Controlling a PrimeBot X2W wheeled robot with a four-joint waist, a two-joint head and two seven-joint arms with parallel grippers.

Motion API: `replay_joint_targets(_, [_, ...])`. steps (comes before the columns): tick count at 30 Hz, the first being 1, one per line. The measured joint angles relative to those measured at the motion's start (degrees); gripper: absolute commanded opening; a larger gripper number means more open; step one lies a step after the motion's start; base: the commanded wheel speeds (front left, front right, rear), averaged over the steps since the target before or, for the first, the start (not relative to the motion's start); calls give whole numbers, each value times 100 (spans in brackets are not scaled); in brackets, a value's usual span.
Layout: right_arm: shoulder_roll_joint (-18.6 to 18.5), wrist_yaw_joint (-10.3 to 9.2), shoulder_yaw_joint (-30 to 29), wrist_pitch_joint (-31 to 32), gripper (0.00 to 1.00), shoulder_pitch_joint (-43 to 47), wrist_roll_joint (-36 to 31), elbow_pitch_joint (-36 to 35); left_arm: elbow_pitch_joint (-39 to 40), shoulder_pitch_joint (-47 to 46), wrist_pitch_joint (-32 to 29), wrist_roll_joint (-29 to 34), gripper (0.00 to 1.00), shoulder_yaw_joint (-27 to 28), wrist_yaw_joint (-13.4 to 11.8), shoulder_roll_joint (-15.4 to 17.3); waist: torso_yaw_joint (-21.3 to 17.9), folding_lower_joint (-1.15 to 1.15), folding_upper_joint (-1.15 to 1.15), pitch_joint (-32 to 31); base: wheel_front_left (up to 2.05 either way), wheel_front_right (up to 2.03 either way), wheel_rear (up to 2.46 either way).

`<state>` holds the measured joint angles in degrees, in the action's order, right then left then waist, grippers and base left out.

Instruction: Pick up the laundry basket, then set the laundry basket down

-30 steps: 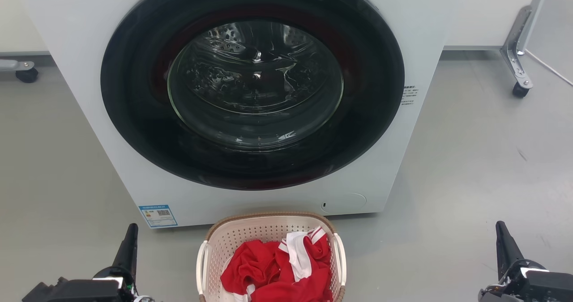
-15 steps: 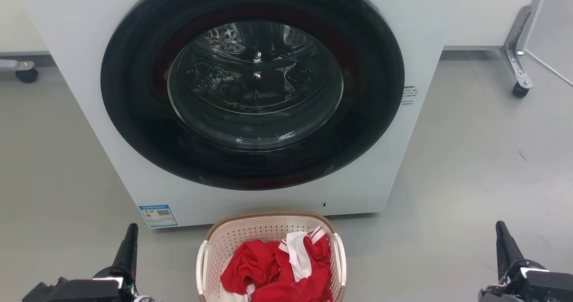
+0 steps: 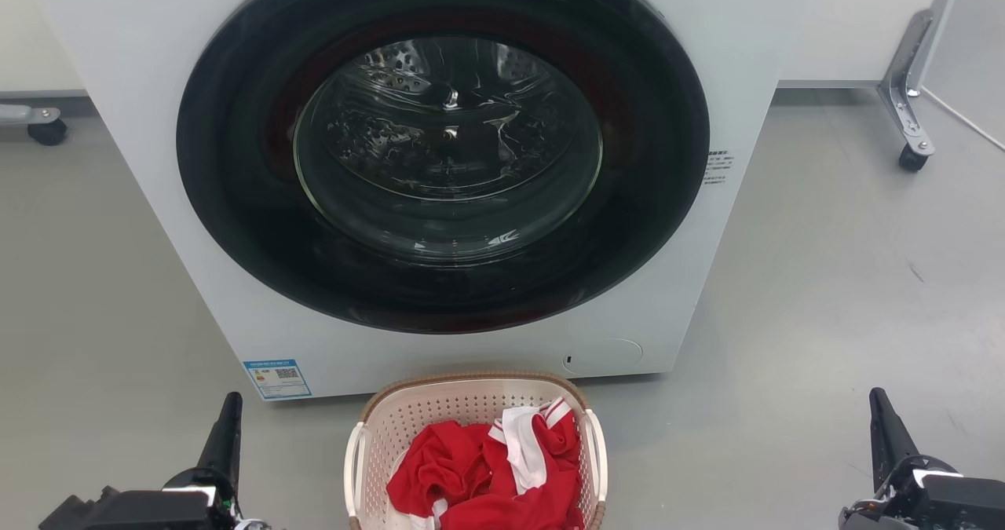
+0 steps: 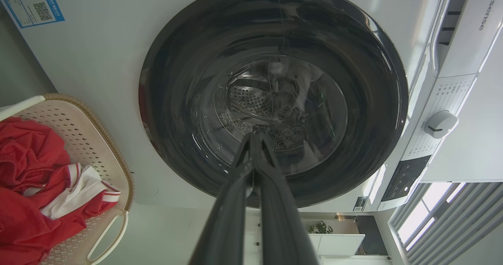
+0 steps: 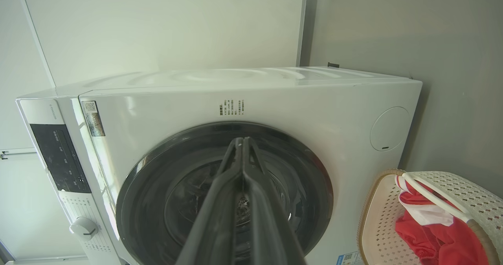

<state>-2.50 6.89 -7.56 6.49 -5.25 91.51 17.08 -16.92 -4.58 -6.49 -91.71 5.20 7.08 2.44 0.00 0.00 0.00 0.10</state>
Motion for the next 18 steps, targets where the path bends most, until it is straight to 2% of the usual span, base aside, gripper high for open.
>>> replay_joint_targets(18, [0, 1, 0, -1, 0, 0, 0, -1, 1, 0, 0, 0, 0, 0, 0, 0, 0, 0, 0, 1, 0, 0, 0])
